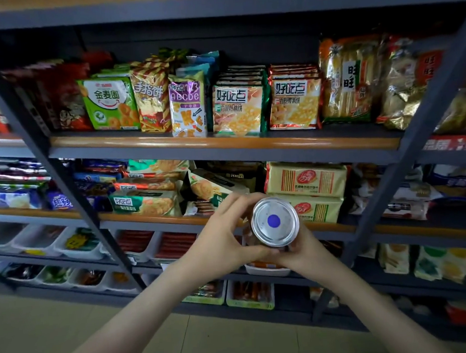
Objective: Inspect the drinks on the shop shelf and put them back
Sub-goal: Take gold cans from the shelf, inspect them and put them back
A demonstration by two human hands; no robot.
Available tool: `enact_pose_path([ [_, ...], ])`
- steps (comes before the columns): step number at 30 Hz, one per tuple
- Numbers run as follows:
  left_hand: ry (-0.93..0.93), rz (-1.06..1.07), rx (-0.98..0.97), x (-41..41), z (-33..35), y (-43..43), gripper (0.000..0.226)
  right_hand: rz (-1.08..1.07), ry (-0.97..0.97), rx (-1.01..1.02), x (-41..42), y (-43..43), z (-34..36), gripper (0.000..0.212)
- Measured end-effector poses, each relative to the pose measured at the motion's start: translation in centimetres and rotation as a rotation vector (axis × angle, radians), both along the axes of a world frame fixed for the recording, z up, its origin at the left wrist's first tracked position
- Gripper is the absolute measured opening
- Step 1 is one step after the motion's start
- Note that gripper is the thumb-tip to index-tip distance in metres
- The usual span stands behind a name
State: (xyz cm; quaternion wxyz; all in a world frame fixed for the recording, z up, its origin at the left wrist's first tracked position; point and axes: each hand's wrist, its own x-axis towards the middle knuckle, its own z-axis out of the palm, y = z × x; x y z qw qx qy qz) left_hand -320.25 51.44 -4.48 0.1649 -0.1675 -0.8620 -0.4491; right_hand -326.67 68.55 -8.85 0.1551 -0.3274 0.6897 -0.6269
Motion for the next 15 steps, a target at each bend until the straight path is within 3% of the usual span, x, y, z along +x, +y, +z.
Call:
enact_pose_path([
  [5,-0.069,-0.026,0.09,0.2,-0.1,0.7,0.07,-0.05,0.075,0.022,0.2,0.6,0.2,0.079],
  [10,-0.142,-0.023,0.108,0.3,0.7,1.3,0.059,0.037,-0.162,-0.141,0.7,2.1,0.7,0.085],
  [15,-0.222,-0.191,0.152,-0.5,1.8,-0.2,0.052,0.127,-0.511,-0.202,0.5,2.8,1.1,0.099],
])
